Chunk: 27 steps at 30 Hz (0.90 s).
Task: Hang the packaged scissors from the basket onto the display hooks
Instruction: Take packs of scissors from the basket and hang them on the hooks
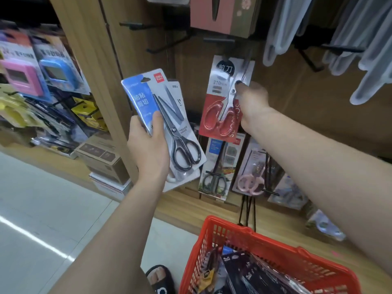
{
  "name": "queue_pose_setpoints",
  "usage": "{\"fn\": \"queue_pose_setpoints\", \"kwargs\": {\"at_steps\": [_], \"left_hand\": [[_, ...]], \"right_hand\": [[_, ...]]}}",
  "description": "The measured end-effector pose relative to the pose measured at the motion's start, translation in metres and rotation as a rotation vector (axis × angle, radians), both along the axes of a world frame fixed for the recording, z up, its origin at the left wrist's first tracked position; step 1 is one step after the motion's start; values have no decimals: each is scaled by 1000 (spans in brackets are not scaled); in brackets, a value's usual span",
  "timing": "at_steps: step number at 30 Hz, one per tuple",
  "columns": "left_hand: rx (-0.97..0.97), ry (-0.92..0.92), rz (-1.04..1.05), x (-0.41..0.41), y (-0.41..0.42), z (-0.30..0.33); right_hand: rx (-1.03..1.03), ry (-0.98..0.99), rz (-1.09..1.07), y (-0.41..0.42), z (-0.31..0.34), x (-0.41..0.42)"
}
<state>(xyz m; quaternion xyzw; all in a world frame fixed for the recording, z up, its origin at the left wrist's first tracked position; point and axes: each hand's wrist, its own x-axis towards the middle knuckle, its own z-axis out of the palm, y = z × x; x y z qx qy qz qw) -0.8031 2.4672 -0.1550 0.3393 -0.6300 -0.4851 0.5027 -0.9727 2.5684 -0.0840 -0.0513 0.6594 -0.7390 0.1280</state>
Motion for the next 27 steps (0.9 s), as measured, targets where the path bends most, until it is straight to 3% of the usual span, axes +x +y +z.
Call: {"fn": "queue_pose_setpoints", "kwargs": {"at_steps": [6,13,16,21,27], "left_hand": [[-17,50,-104,-1,13,8],[28,52,-271,-6,36,6],[42,17,-357,-11,49,4],[104,26,-441,-15,81,5],[90,1,-624,-11,146,-2]], "right_hand": [[233,82,-119,-8,-6,-30],[540,219,-3,14,-11,-27],[505,286,0,42,-14,-8],[294,138,182,111,-29,45],[211,181,270,200,-44,98]]}}
